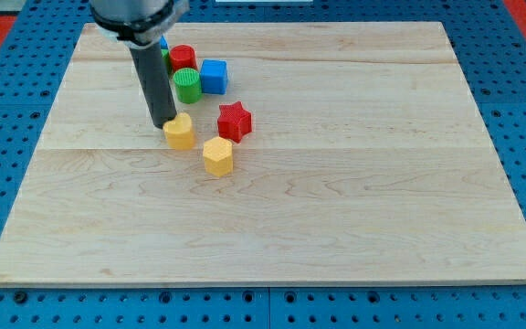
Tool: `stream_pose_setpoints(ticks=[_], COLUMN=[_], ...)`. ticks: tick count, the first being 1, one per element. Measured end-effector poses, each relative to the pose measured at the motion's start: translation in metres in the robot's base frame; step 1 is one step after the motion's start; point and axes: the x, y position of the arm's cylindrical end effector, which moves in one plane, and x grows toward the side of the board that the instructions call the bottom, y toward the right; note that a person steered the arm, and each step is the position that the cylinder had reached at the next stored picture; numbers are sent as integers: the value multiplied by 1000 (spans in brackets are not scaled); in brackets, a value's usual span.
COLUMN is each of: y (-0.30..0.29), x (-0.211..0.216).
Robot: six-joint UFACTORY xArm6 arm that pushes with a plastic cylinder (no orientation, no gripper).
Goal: Point your arm towards the red circle
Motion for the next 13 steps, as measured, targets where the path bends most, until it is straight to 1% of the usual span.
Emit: stream_pose_setpoints(ticks=[1, 2, 3, 4, 5, 6, 7, 8, 9, 11, 12, 13], y=[21, 20, -35, -75, -77, -109, -130, -123, -82, 19, 23, 3], x=[24, 46, 27, -45, -107, -176, -217, -218, -218, -213, -198, -187])
